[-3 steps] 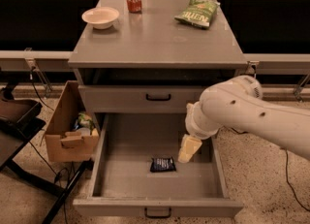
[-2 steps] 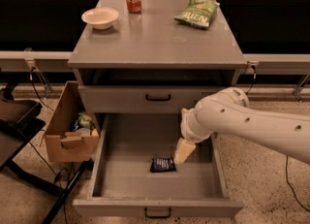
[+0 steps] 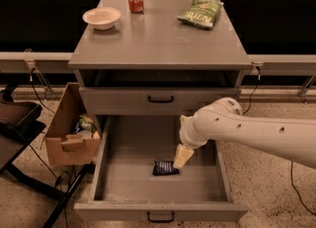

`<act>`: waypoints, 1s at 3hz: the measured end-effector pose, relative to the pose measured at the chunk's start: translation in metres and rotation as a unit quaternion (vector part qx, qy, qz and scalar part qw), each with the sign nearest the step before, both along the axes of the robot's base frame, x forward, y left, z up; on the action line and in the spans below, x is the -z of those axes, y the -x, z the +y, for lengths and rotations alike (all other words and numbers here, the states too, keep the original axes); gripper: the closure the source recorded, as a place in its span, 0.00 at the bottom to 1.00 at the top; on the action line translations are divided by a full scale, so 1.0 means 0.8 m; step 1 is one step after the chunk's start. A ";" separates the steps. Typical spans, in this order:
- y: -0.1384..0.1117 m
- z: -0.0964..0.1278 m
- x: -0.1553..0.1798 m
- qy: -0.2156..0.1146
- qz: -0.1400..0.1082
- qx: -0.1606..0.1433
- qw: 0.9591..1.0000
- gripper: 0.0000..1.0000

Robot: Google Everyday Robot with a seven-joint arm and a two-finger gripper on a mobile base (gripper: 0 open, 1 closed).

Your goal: Pick rxbar blueberry from middle drawer and place on counter

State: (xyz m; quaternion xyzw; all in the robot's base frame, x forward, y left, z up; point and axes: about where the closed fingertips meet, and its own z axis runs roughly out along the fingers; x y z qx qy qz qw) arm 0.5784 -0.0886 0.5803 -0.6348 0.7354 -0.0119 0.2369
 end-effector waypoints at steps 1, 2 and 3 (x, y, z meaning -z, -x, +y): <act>0.007 0.020 0.045 -0.033 0.021 -0.009 0.999 0.00; 0.009 0.053 0.116 -0.074 0.044 -0.033 0.996 0.00; -0.001 0.091 0.205 -0.098 0.062 -0.083 0.990 0.00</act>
Offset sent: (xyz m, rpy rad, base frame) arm -0.0090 0.0759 -0.1772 0.2614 0.1553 0.1338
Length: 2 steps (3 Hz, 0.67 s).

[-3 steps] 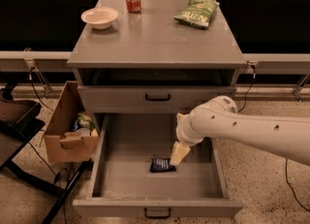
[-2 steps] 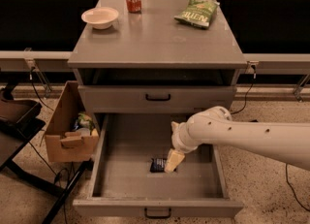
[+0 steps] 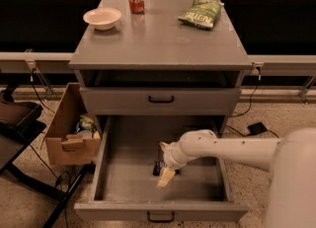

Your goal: Pick rxbar blueberry from middle drawer and place on counter

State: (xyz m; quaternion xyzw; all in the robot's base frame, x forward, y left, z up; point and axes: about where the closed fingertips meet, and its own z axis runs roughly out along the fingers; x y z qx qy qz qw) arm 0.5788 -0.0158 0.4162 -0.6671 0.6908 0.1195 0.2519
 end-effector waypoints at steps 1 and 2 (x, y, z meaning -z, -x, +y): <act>-0.013 0.015 0.041 -0.002 0.003 -0.035 0.999 0.00; -0.024 0.021 0.083 0.015 0.016 -0.075 0.997 0.00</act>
Offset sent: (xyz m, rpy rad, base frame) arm 0.0324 0.0193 -0.1019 -0.0774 0.0581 0.2501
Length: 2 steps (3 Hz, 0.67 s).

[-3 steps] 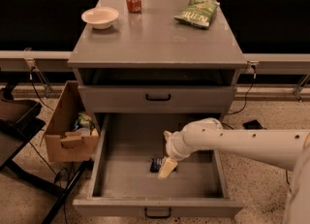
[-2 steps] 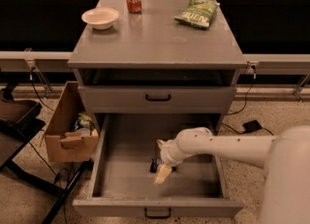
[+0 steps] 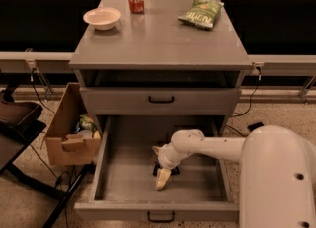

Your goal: Pick rxbar blueberry from middle drawer and place on counter

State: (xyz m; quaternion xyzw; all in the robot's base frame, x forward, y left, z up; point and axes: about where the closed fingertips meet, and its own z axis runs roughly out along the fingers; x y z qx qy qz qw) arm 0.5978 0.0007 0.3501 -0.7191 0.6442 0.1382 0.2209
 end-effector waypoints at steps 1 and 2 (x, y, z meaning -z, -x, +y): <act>0.001 -0.010 0.027 0.015 0.015 -0.013 1.000 0.18; 0.001 -0.010 0.017 0.015 0.015 -0.013 1.000 0.43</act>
Offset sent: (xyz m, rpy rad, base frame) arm -0.0025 -0.0740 -0.0545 -0.1705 0.0759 0.0289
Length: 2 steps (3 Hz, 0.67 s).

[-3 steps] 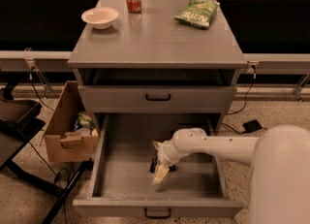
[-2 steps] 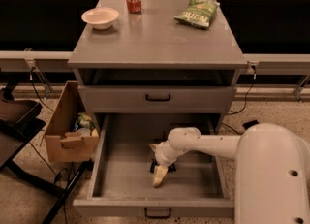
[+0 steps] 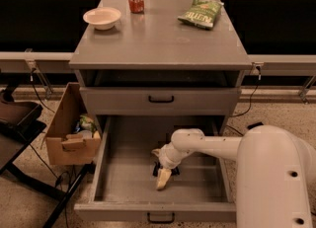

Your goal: Pick rxbar blueberry from middle drawer and place on counter

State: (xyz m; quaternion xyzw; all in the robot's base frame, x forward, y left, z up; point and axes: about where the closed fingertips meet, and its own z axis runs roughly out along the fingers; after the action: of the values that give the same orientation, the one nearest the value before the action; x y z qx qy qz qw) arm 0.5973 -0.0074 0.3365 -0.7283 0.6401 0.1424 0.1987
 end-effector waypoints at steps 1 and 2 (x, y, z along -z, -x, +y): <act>0.000 0.000 -0.010 0.000 0.000 0.000 1.000 0.64; 0.000 0.000 -0.022 0.000 0.000 0.000 1.000 0.89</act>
Offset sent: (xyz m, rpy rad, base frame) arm 0.0000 0.0000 0.0084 0.0000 0.0000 0.0000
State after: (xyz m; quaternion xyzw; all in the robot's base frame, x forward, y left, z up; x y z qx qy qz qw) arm 0.5972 -0.0074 0.3545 -0.7284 0.6401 0.1423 0.1988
